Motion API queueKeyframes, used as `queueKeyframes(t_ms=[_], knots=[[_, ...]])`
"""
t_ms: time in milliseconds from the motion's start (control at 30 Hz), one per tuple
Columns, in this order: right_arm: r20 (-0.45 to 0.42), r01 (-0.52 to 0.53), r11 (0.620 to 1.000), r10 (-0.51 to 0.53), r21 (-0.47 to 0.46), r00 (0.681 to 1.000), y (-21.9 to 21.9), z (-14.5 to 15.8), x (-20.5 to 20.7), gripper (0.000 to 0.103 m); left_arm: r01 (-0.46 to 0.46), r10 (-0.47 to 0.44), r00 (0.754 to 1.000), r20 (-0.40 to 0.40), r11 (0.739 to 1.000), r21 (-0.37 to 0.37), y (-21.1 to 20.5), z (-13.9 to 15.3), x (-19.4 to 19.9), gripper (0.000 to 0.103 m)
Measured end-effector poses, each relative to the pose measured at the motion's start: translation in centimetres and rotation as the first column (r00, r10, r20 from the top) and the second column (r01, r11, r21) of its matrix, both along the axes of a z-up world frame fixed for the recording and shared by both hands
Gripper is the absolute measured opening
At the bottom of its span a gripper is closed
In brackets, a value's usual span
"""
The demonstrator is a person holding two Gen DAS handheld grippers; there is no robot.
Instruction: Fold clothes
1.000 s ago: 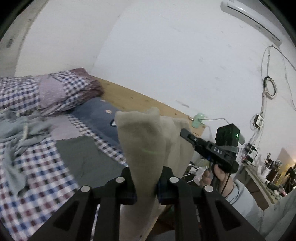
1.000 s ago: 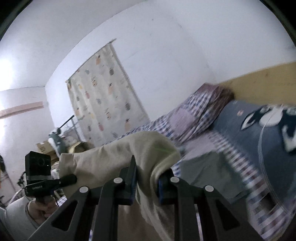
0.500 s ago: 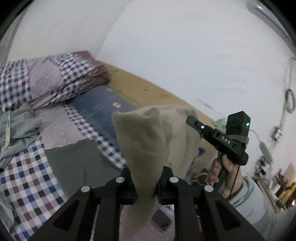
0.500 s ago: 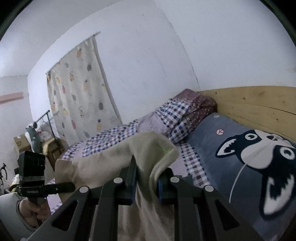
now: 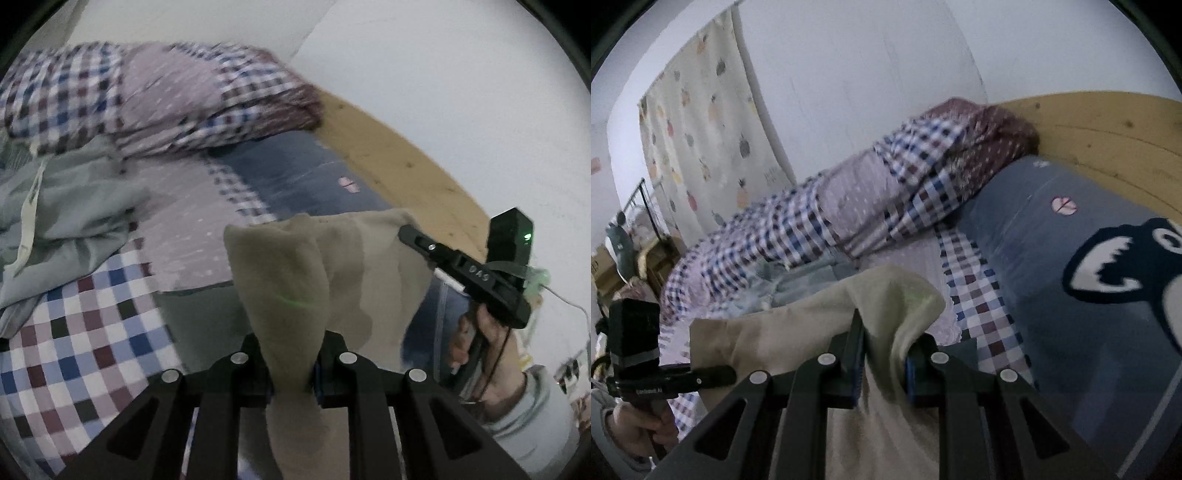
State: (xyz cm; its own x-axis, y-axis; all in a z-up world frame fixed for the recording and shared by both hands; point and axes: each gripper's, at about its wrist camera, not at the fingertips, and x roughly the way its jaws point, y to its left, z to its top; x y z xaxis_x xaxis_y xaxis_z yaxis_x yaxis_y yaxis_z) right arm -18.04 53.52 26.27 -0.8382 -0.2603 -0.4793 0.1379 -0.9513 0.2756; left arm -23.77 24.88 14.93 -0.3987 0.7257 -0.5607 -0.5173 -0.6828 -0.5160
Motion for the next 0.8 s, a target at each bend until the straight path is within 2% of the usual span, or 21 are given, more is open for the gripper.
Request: queueKeyframes(t_ms=[100,133,167,200,233,300,400,467,533,633,767,800], knots=[[0.034,0.022,0.999,-0.023,0.029,0.999,-1.0,-1.8,-3.1,0.018,-0.026,0.027,0.999,0.031,0.999,-0.041,0.0,-2.0,-2.2,0.028],[0.035,0.037,0.998,-0.039,0.045,0.999,-1.2,-2.1,-3.7,0.02,-0.037,0.04,0.998,0.041,0.998,-0.054,0.0,-2.6,-2.6,0.044],[0.027,0.06,0.996,-0.062,0.068,0.998,-1.4,-2.1,-4.0,0.02,-0.044,0.047,0.998,0.046,0.997,-0.061,-0.1,-2.9,-2.7,0.055],[0.018,0.082,0.992,-0.084,0.091,0.996,-1.6,-2.1,-4.3,0.023,-0.052,0.054,0.998,0.041,0.997,-0.06,-0.2,-2.9,-2.6,0.077],[0.004,0.1,0.989,-0.101,0.112,0.995,-1.8,-2.0,-4.4,0.039,-0.065,0.067,0.997,0.026,0.996,-0.053,-0.7,-2.6,-2.3,0.087],[-0.057,0.123,0.983,-0.116,0.138,0.992,-1.9,-0.6,-3.4,0.061,-0.091,0.091,0.996,0.013,0.996,-0.023,-2.0,-1.7,-1.7,0.087],[-0.124,0.109,0.986,-0.094,0.126,0.988,-2.0,1.7,-1.0,0.064,-0.127,0.127,0.992,-0.001,0.991,0.033,-4.4,0.0,-0.7,0.087],[-0.149,0.094,0.989,-0.077,0.114,0.986,-2.5,3.4,1.3,0.066,-0.148,0.151,0.988,-0.034,0.985,0.093,-6.7,2.3,1.5,0.087],[-0.176,0.078,0.993,-0.06,0.092,0.982,-3.1,4.9,3.7,0.073,-0.156,0.167,0.984,-0.067,0.977,0.146,-8.8,4.7,4.0,0.087],[-0.215,0.05,0.996,-0.034,0.072,0.976,-4.8,7.3,8.6,0.078,-0.161,0.194,0.97,-0.145,0.964,0.21,-12.2,8.9,9.1,0.087],[-0.259,0.011,0.998,0.006,0.065,0.966,-7.5,10.9,16.1,0.083,-0.173,0.234,0.937,-0.259,0.956,0.236,-16.4,14.3,17.2,0.089],[-0.27,0.001,0.998,0.016,0.063,0.963,-8.2,11.8,18.0,0.086,-0.177,0.245,0.928,-0.28,0.953,0.247,-17.5,15.6,19.2,0.093]])
